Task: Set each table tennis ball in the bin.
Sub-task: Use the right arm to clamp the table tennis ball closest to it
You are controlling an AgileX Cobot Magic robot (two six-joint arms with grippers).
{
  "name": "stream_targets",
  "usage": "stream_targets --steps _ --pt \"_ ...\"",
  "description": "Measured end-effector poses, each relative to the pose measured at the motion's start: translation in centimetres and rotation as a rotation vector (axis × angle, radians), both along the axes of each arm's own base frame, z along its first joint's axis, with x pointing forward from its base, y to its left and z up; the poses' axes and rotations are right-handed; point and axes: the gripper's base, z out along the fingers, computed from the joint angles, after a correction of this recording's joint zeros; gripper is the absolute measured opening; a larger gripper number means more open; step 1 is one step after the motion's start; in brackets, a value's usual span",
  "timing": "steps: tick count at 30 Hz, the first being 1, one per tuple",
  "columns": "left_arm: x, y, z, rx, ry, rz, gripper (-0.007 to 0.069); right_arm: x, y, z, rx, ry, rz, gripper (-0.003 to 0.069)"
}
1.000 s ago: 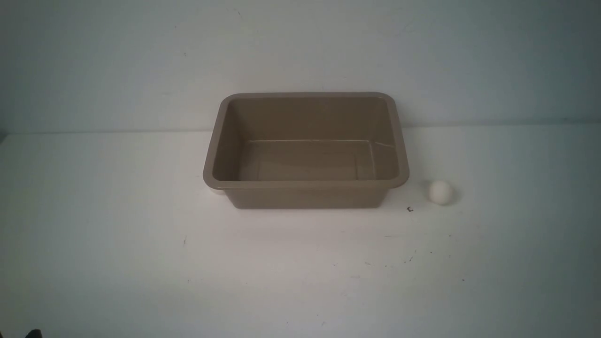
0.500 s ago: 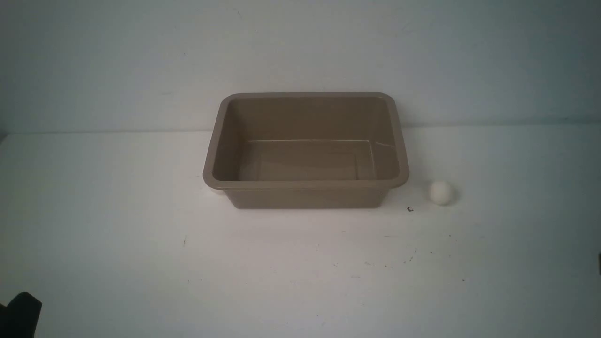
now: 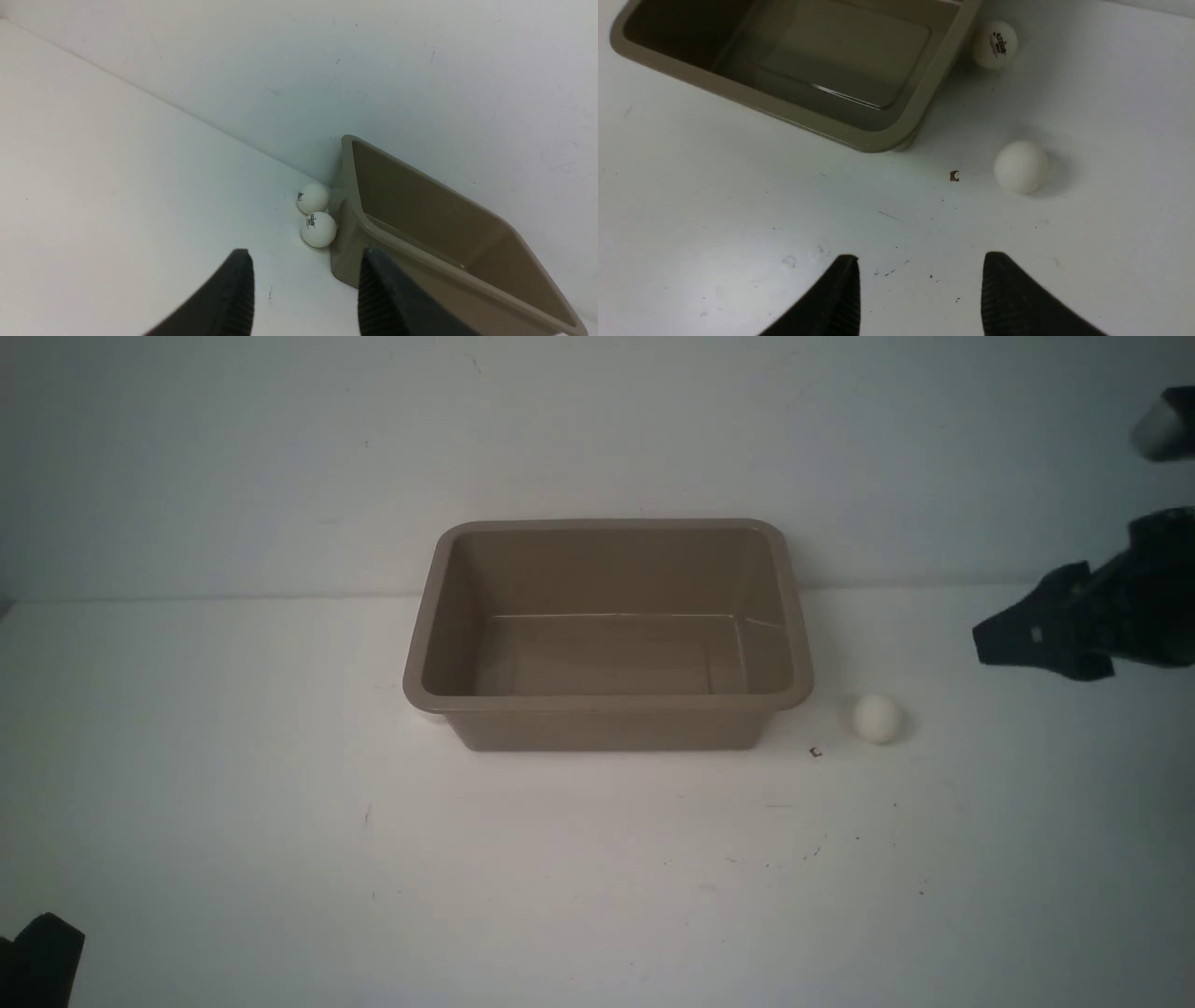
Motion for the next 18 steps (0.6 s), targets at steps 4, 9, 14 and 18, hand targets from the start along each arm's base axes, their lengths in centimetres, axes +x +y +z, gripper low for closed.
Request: stream_targets --steps 4,9,14,18 --pt "0.0 -0.1 -0.1 0.001 0.007 -0.006 0.0289 3.9 -0.1 -1.3 -0.038 0.062 0.026 0.0342" --pt "0.0 -0.1 -0.1 0.002 0.016 -0.014 0.0289 7.3 -0.3 -3.7 -0.073 0.135 0.021 0.0349" --pt "0.0 -0.2 -0.2 0.006 0.023 -0.021 0.0289 9.4 -0.5 -6.1 -0.095 0.186 0.027 0.0370" --pt "0.0 -0.3 -0.3 0.007 0.035 -0.031 0.0289 11.1 -0.5 -8.2 -0.099 0.224 0.028 0.0413"
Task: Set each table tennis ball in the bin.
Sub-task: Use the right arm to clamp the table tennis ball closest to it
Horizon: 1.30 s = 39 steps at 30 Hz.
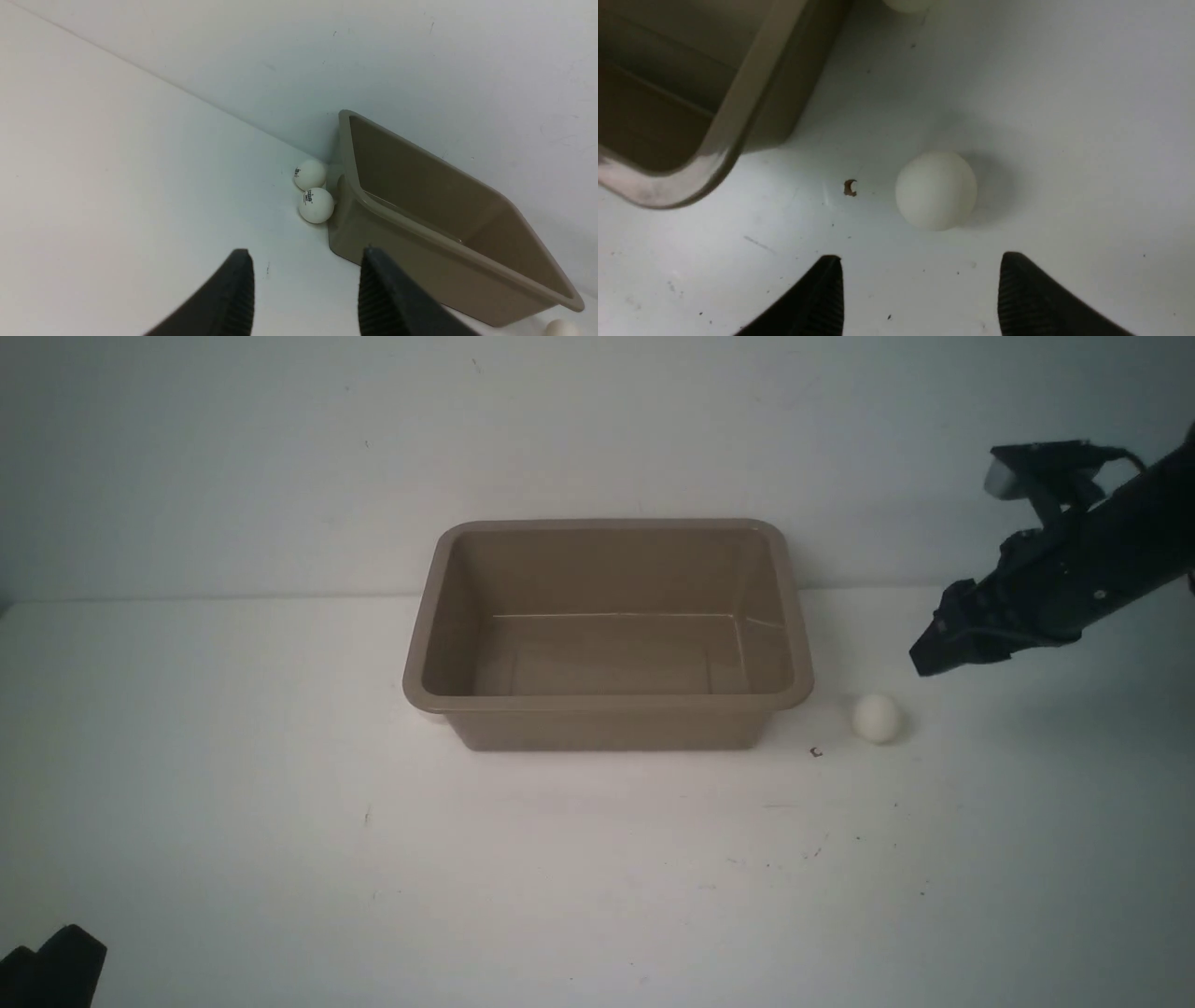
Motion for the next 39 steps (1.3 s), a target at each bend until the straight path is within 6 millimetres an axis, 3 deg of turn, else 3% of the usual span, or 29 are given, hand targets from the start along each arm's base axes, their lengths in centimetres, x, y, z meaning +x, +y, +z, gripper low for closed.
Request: stream_targets --steps 4,15,31,39 --pt "0.0 0.0 0.0 0.001 0.001 -0.001 0.0289 1.1 0.3 -1.7 -0.006 0.020 0.005 0.0447" --pt "0.0 0.0 0.0 0.029 0.003 -0.007 0.0289 2.3 4.0 -5.8 -0.102 0.012 0.066 0.0459" --pt "0.0 -0.1 -0.1 0.030 0.010 -0.013 0.0289 3.1 3.7 -6.0 -0.177 -0.068 0.027 0.0459" --pt "0.0 -0.1 -0.1 0.029 0.010 -0.013 0.0289 3.3 3.9 -7.9 -0.178 -0.028 0.032 0.0459"
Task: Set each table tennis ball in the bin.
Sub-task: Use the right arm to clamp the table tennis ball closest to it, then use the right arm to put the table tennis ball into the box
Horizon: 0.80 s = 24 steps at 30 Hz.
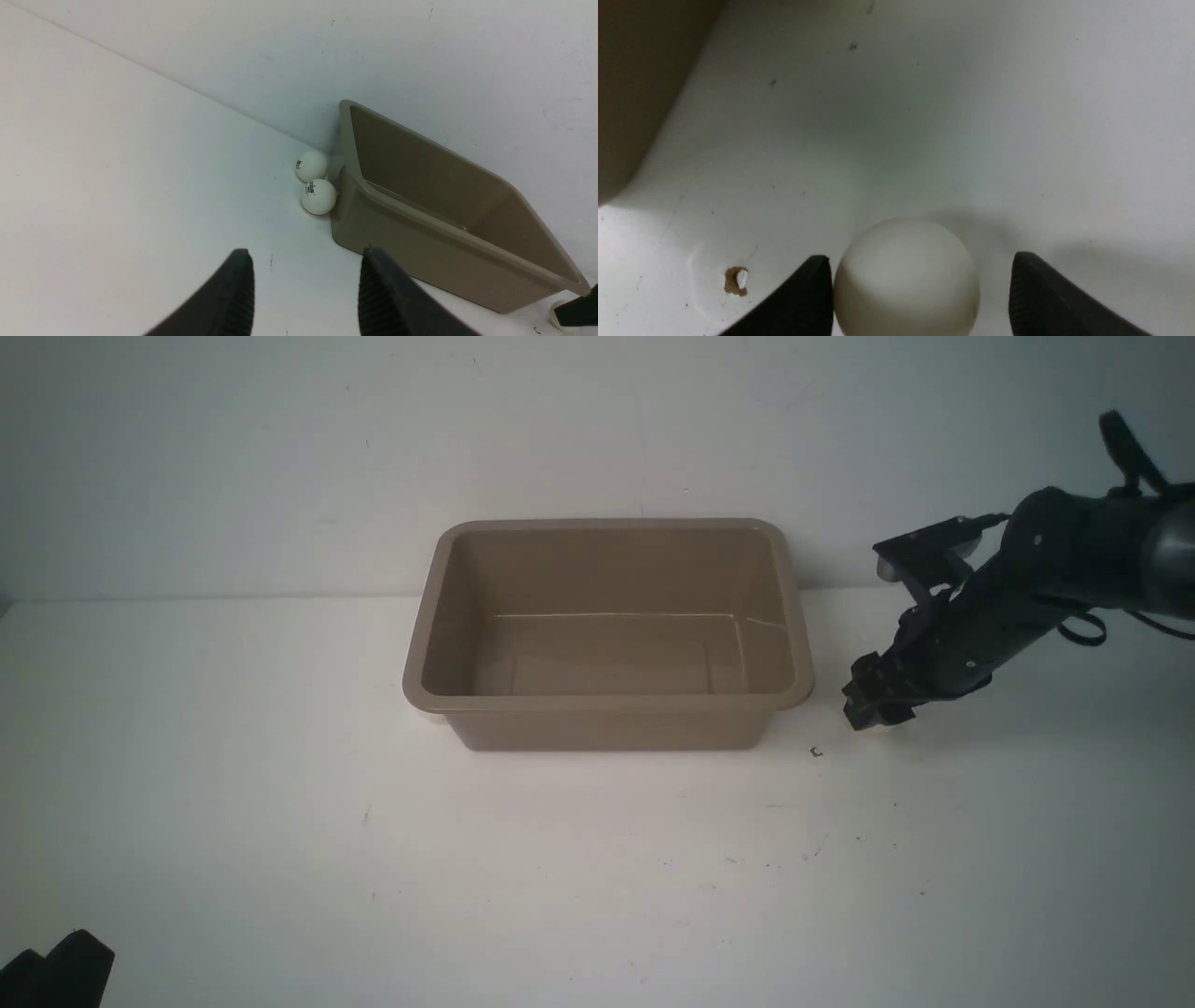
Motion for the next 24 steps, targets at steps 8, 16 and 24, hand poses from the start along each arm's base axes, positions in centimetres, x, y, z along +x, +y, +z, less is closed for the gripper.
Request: stream_targets --steps 8,16,24 --pt "0.0 0.0 0.0 0.000 0.000 0.000 0.0289 0.0 0.5 0.1 -0.002 -0.017 0.020 0.0358" --pt "0.0 0.0 0.0 0.000 0.000 0.000 0.0289 -0.6 0.3 7.7 -0.028 -0.253 0.056 0.0358" --pt "0.0 0.0 0.0 0.005 0.000 -0.001 0.0289 -2.1 5.5 11.4 0.204 -0.371 0.187 0.0358"
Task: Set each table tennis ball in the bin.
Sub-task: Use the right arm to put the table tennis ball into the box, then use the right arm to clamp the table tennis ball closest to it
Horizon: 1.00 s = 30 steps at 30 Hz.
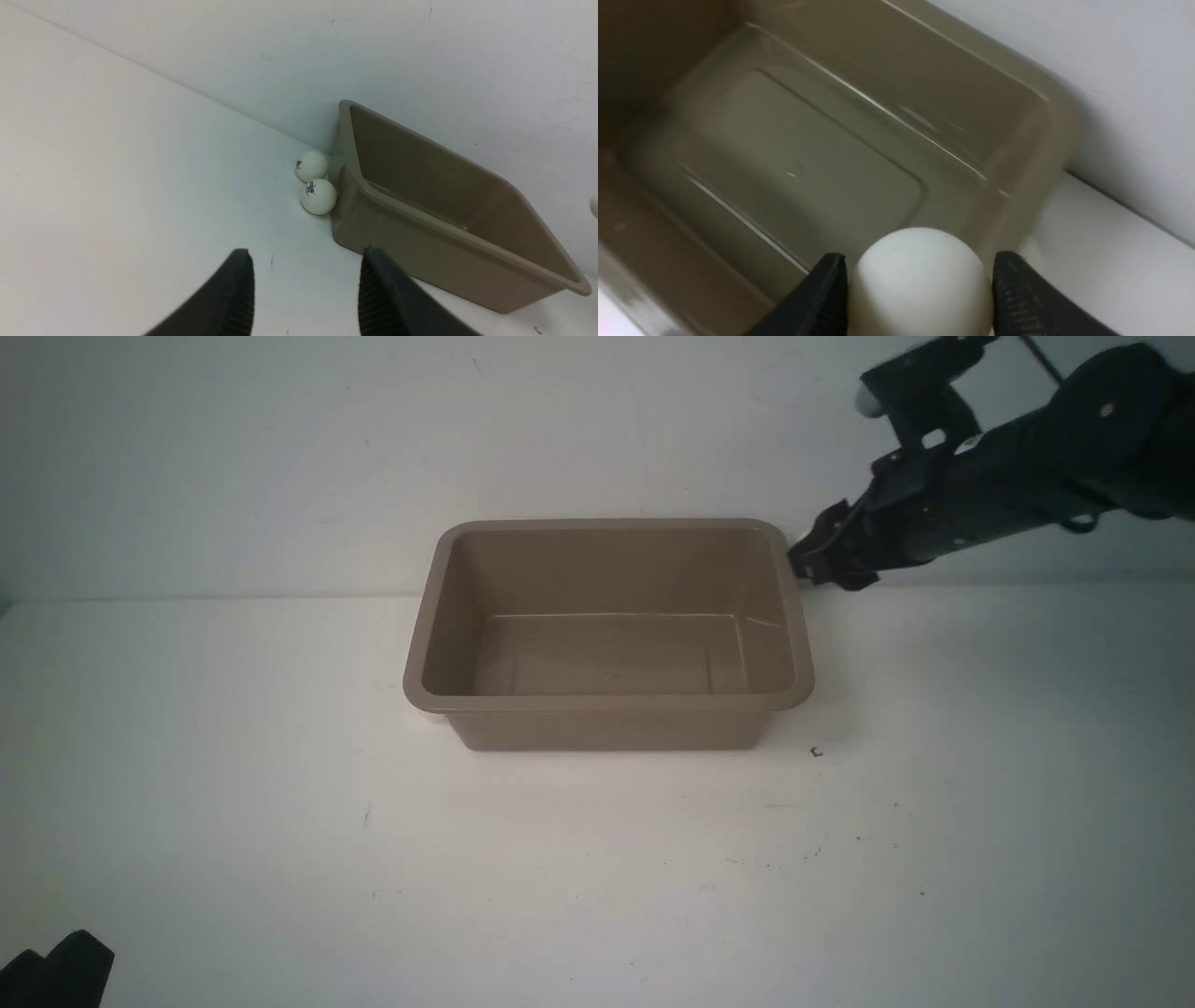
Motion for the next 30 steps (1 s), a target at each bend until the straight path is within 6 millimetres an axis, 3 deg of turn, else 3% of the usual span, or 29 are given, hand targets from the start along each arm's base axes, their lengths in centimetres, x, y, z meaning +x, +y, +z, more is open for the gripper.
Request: stream_targets --steps 5,9,13,20,26,27,30 --pt "0.0 0.0 0.0 0.022 -0.001 -0.002 0.0289 0.3 2.1 -1.7 0.047 -0.018 0.106 0.0358" --pt "0.0 0.0 0.0 0.037 -0.003 -0.004 0.0289 0.8 2.4 -3.1 0.024 -0.031 0.151 0.0358" --pt "0.0 0.0 0.0 0.039 -0.003 -0.004 0.0289 0.8 2.4 -3.3 0.004 -0.045 0.171 0.0361" --pt "0.0 0.0 0.0 0.039 -0.003 -0.004 0.0289 1.6 1.8 -2.7 -0.036 -0.137 0.104 0.0510" --pt "0.0 0.0 0.0 0.040 -0.003 -0.004 0.0289 2.0 -1.5 0.6 -0.067 -0.268 -0.007 0.0513" --pt "0.0 0.0 0.0 0.041 -0.003 -0.004 0.0289 2.2 -3.5 1.5 -0.091 -0.299 -0.029 0.0506" --pt "0.0 0.0 0.0 0.044 -0.003 -0.004 0.0289 2.3 -6.3 1.7 -0.136 -0.306 -0.011 0.0496"
